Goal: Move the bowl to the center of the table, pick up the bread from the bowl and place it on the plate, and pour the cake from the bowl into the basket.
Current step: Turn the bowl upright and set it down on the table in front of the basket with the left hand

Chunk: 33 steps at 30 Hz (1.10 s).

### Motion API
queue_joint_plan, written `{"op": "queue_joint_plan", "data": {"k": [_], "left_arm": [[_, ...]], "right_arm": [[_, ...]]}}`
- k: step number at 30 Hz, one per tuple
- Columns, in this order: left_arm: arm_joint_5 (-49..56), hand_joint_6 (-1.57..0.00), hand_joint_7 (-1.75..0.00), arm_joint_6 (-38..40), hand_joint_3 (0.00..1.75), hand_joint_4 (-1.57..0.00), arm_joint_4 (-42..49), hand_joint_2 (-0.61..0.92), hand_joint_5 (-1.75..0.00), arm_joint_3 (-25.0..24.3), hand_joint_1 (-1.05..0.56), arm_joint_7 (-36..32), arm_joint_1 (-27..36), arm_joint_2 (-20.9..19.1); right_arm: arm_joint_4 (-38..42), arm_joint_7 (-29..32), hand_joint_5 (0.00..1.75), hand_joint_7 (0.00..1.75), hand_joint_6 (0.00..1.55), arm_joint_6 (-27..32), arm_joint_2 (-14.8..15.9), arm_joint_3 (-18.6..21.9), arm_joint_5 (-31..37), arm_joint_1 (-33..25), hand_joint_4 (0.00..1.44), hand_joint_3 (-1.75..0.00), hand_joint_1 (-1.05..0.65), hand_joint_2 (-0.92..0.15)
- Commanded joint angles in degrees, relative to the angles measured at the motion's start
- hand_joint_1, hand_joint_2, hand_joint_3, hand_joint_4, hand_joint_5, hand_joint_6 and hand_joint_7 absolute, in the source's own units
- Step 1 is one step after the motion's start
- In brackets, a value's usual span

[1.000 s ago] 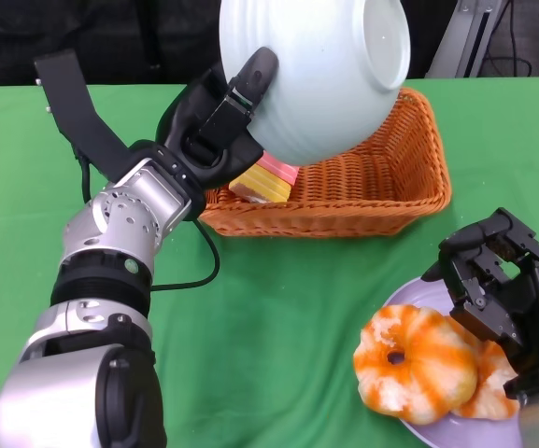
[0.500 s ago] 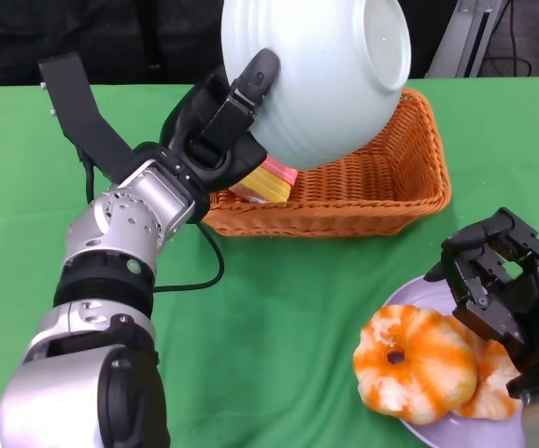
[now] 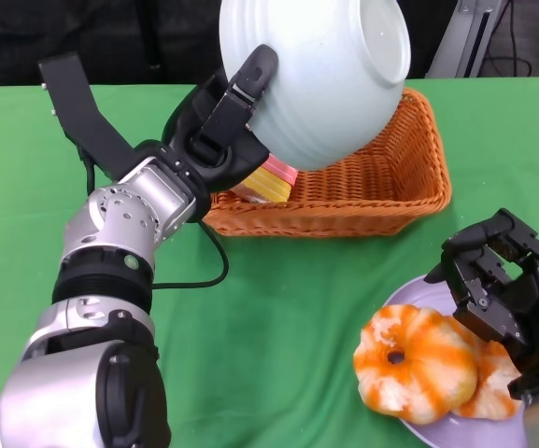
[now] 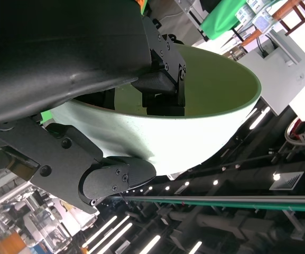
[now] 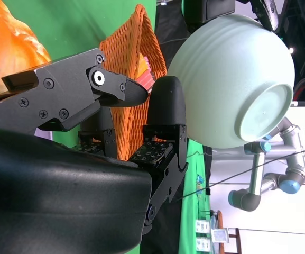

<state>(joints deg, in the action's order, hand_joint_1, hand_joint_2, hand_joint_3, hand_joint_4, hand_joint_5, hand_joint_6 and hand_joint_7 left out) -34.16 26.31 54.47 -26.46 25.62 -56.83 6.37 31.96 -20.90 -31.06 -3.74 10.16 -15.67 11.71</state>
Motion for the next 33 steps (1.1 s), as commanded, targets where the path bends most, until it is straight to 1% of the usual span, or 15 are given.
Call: {"op": "queue_joint_plan", "data": {"k": [1,3,4,7,12,15,20,24,27,30,33], "left_arm": [[1.04,-0.58,-1.72,-4.27,0.92,-0.6,-2.29,0.73,-1.75,1.76,-0.11,1.59,-1.15,-0.26],[3.07,-0.59,-1.7,-8.24,0.93,-0.62,-2.55,0.74,-1.74,3.8,-0.12,3.46,-0.21,-0.39],[4.01,-0.63,-1.66,-10.08,0.94,-0.66,-2.58,0.73,-1.69,4.74,-0.13,4.22,0.15,-0.5],[5.62,-0.68,-1.6,-14.27,0.97,-0.71,-2.4,0.71,-1.64,6.43,-0.12,5.8,0.76,-0.84],[7.31,-0.74,-1.56,-19.08,1.06,-0.72,-1.97,0.64,-1.67,8.0,-0.1,6.08,1.24,-1.16],[11.22,-0.74,-1.53,-25.97,1.1,-0.73,-2.14,0.61,-1.66,10.74,-0.1,7.11,2.34,-1.83],[14.83,-0.77,-1.51,-34.14,1.11,-0.77,-1.59,0.6,-1.67,12.79,-0.11,7.54,3.5,-2.39],[15.42,-0.75,-1.54,-36.54,1.11,-0.76,-0.81,0.6,-1.71,13.3,-0.11,7.98,3.6,-2.63],[20.51,-0.74,-1.54,-44.76,1.09,-0.76,-0.62,0.57,-1.69,15.78,-0.14,5.07,4.71,-4.09],[23.22,-0.74,-1.54,-49.41,1.07,-0.76,-0.09,0.57,-1.68,16.91,-0.17,3.62,5.2,-5.0],[25.59,-0.76,-1.54,-54.53,1.1,-0.77,0.16,0.57,-1.64,17.77,-0.13,2.06,6.26,-6.05]], "right_arm": [[-0.65,0.33,1.6,1.32,0.64,-0.01,0.96,0.42,-0.42,0.18,0.73,-0.73,-0.13,-0.73],[-0.66,0.51,1.6,1.32,0.64,-0.08,0.89,0.4,-0.25,0.1,0.73,-0.73,-0.14,-0.73],[-0.62,0.64,1.6,1.32,0.64,-0.21,0.89,0.37,-0.07,0.07,0.73,-0.73,-0.14,-0.73],[-0.18,0.61,1.61,1.32,0.63,-0.76,0.91,0.36,0.1,0.15,0.73,-0.73,-0.14,-0.73],[-0.02,0.32,1.61,1.33,0.63,-0.66,0.99,0.35,0.0,0.25,0.73,-0.74,-0.15,-0.72],[-0.12,-0.05,1.61,1.32,0.63,-0.37,1.09,0.33,-0.26,0.28,0.73,-0.73,-0.15,-0.72],[-0.47,0.11,1.61,1.32,0.64,0.0,0.95,0.39,-0.43,0.17,0.73,-0.73,-0.14,-0.73],[-0.71,0.4,1.6,1.31,0.65,0.28,0.91,0.39,-0.34,0.07,0.74,-0.72,-0.15,-0.73],[0.07,0.31,1.6,1.3,0.65,-0.64,0.98,0.56,-0.22,0.33,0.74,-0.72,-0.15,-0.72],[0.05,0.19,1.6,1.31,0.65,-0.75,1.01,0.56,-0.21,0.32,0.74,-0.72,-0.15,-0.73],[-0.69,0.43,1.6,1.3,0.63,-0.21,0.96,0.46,-0.17,0.05,0.73,-0.73,-0.14,-0.72]]}}
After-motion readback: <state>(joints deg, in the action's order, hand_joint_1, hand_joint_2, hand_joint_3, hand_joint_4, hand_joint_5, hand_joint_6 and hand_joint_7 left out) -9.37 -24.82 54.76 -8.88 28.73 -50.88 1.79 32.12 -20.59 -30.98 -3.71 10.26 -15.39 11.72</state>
